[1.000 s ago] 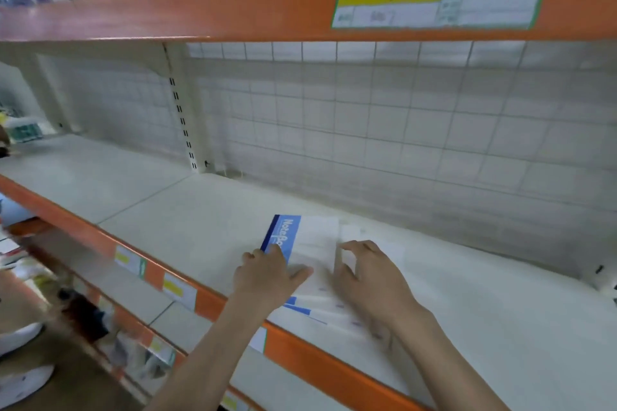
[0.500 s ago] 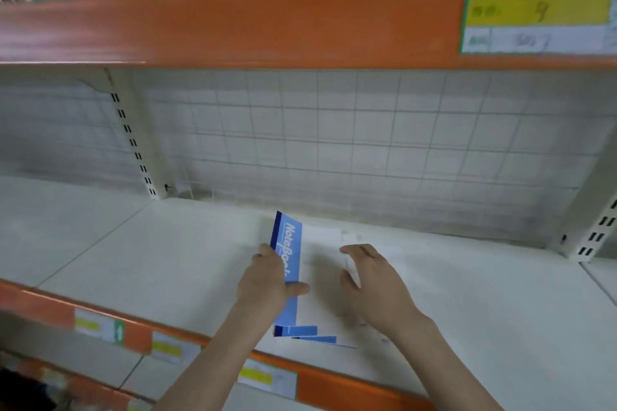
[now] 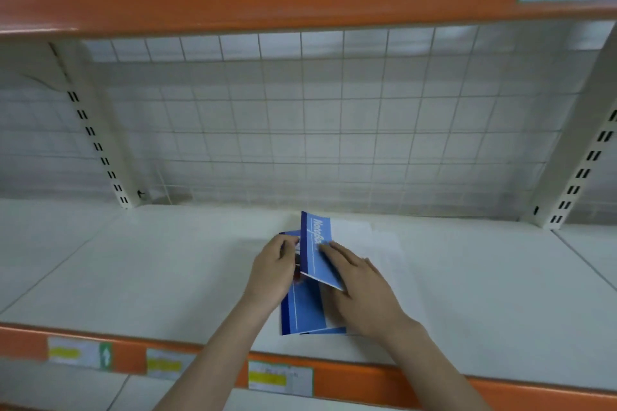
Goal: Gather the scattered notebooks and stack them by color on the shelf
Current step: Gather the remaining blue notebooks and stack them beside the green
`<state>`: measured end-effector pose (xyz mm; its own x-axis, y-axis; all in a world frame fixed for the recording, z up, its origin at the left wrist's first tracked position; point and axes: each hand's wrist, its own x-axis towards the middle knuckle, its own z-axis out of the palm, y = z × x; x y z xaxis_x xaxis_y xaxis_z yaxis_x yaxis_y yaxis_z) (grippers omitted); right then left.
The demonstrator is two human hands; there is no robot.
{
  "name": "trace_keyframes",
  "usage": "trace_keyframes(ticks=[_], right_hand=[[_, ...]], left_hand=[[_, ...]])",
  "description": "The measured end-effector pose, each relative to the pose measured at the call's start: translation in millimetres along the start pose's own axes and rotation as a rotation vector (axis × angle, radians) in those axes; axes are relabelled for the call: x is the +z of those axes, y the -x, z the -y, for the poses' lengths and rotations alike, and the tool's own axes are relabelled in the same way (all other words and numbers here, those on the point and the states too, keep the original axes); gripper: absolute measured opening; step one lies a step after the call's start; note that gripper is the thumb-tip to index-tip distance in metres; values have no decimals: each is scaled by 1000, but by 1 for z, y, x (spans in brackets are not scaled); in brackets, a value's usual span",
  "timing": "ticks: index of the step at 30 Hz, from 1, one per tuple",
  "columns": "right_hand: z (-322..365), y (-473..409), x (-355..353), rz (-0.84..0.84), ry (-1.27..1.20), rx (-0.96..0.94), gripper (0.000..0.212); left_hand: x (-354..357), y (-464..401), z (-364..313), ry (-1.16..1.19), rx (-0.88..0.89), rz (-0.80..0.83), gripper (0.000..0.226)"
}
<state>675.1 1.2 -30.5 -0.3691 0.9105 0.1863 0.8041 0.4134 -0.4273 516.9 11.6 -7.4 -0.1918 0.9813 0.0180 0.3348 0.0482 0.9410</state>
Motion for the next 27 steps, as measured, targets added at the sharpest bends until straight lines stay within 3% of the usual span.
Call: trace_keyframes(ticks=[3,5,8,12,16,20,22,27], right_hand=[[-5,-1,0,-109,-36,37,59],[-6,-1,-1,-147,-112,56,57],[-6,2,1,-131,-118,52,60],[-10,-1,6,-143,-96,90,51],[-12,-2,7,-145,-53,123,52],[-13,-2,8,-181,-85,140,52],[-12,-3,5,-219,-120,150,50],[-7,5,5,-180,-118,113,50]], left_hand=[[-8,-3,13,-661,119,-22,25],[-6,-3,19,-738,125,11,31],[0,-5,18,-439,82,67,42],[3,-20,12,-74,-88,163,73],[9,-34,5,323,-222,169,64],[18,-33,6,202,-116,257,34],[20,-33,8,150,-75,250,30],[17,-37,16,273,-90,194,24]])
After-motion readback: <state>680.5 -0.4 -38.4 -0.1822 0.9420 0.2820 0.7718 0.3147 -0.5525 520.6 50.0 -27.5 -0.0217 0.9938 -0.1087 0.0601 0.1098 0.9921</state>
